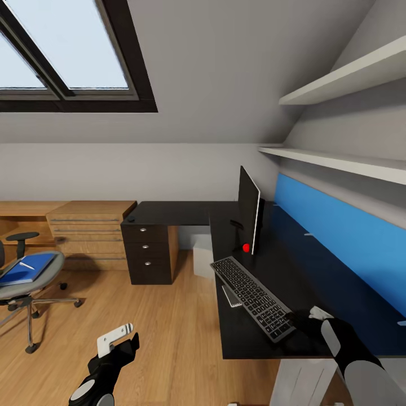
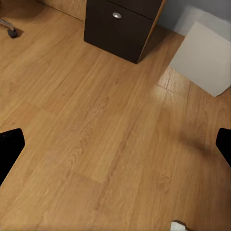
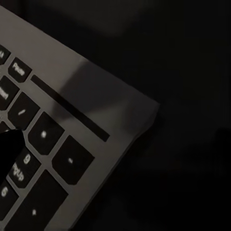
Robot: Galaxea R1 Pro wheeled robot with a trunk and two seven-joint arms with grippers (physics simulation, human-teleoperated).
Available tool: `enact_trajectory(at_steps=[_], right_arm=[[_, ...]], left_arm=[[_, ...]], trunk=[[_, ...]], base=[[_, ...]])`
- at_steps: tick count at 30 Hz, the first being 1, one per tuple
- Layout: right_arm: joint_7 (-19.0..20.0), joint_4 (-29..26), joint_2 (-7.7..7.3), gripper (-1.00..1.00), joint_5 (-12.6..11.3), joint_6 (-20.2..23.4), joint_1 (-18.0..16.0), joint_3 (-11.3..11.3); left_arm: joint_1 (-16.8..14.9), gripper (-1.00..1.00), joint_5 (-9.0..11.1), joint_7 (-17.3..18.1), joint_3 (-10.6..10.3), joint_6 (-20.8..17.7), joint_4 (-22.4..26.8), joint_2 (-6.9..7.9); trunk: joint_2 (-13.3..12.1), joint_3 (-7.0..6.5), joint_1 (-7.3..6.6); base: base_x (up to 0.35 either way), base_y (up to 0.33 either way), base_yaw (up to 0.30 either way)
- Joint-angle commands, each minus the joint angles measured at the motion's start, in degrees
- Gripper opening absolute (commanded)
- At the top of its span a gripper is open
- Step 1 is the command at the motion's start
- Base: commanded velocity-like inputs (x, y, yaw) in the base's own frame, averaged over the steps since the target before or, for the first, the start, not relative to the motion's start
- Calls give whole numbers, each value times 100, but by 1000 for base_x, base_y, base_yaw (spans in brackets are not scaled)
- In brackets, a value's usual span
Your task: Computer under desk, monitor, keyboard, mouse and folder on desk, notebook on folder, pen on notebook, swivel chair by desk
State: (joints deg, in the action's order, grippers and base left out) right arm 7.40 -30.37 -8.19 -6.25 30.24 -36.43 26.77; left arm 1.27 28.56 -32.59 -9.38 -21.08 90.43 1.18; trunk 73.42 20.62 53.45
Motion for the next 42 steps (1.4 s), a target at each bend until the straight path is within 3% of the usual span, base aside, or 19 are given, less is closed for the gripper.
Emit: enact_trajectory(at_steps=[1, 24, 27, 30, 31, 32, 36, 42], right_arm=[[7, -8, 2, 100, -35, 11, -3, 21], [6, -9, 6, 100, -34, -162, -4, 18], [7, -16, 32, 100, -32, -256, -1, -66], [-1, -27, 79, 100, -3, -381, 1, -293], [-22, -31, 115, 100, 37, -474, 3, -521], [-186, -36, 252, 100, 108, -694, 4, -1184], [-575, -36, 431, 100, 137, -916, 4, -1735], [-1119, -26, 550, 100, 132, -1297, 4, -2042]], left_arm=[[-1, 100, 43, -46, -12, -10, 10, 5], [-1, 100, 53, -46, -12, -10, -1, 5], [0, 100, 48, -46, -12, -10, -27, 5], [-1, 100, 51, -43, -14, -18, -52, 5], [-2, 100, 50, -41, -18, -22, -89, 5], [-3, 100, 47, -39, -26, -16, -199, -1], [-3, 100, 38, -39, -34, -12, -242, -3], [-2, 100, 34, -39, -36, -11, -258, -4]], trunk=[[4, 6, 0], [-839, -371, -461], [-959, -425, -527], [-1079, -479, -593], [-1119, -497, -615], [-1119, -497, -615], [-1119, -497, -615], [-1119, -497, -615]], base=[[0, 0, 0], [0, 0, 0], [0, 0, 0], [0, 0, 0], [0, 0, 0], [0, 0, 0], [0, 0, 0], [0, 0, 0]])
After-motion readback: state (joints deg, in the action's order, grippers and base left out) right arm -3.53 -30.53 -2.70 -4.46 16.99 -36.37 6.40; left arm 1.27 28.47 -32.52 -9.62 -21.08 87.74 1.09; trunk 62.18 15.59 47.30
